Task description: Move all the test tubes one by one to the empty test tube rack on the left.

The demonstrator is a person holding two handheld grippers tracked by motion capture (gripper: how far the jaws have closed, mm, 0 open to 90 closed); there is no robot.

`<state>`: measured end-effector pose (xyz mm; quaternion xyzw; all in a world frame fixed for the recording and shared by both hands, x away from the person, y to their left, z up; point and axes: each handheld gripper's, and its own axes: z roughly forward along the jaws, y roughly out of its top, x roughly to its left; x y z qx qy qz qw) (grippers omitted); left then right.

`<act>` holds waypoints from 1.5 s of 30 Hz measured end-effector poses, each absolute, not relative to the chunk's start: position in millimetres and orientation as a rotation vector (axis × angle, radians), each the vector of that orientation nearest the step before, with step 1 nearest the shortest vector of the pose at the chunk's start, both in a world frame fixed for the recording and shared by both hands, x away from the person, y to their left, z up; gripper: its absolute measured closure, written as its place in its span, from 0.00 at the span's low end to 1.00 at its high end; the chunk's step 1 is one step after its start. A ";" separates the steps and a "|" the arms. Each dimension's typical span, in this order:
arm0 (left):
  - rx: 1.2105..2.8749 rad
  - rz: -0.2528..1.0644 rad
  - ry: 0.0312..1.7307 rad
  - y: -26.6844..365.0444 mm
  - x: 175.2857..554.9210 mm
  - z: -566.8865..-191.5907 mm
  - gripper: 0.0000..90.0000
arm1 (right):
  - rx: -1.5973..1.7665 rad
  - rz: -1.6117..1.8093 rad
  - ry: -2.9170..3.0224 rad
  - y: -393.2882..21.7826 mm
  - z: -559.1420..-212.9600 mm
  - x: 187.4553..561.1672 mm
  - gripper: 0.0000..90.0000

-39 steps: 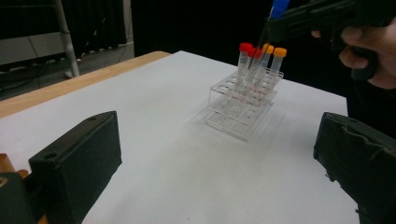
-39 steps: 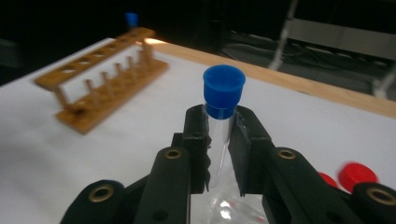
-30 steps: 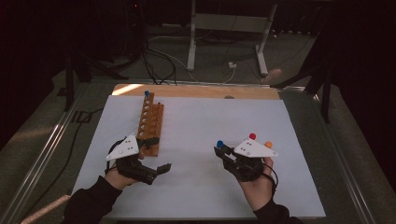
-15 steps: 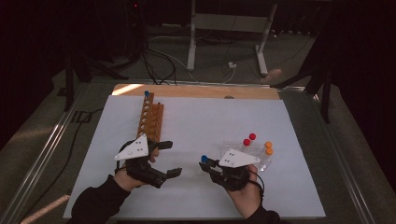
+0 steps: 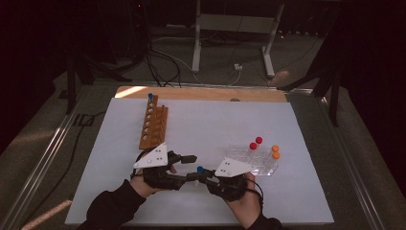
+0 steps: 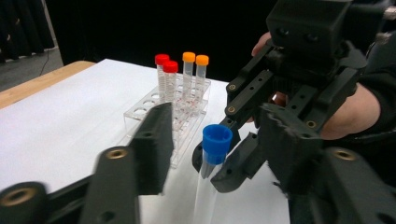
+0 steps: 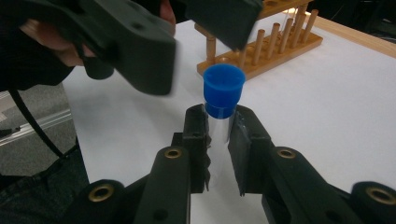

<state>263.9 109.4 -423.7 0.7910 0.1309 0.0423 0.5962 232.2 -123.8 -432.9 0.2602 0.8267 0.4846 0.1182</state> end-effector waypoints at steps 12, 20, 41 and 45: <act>1.858 0.112 0.279 101.3 266.8 -428.0 0.84 | 0.767 1.416 2.416 -121.3 -429.9 232.4 0.86; 1.849 0.131 0.278 105.1 272.1 -419.2 0.85 | 0.766 1.444 2.385 -124.0 -427.7 232.4 0.78; 1.758 0.374 0.503 177.6 331.7 -368.1 0.86 | 0.833 1.564 2.202 -145.5 -414.9 222.5 0.00; 1.738 0.425 0.555 187.6 347.4 -364.6 0.86 | 0.809 1.574 2.193 -146.3 -413.9 220.1 0.00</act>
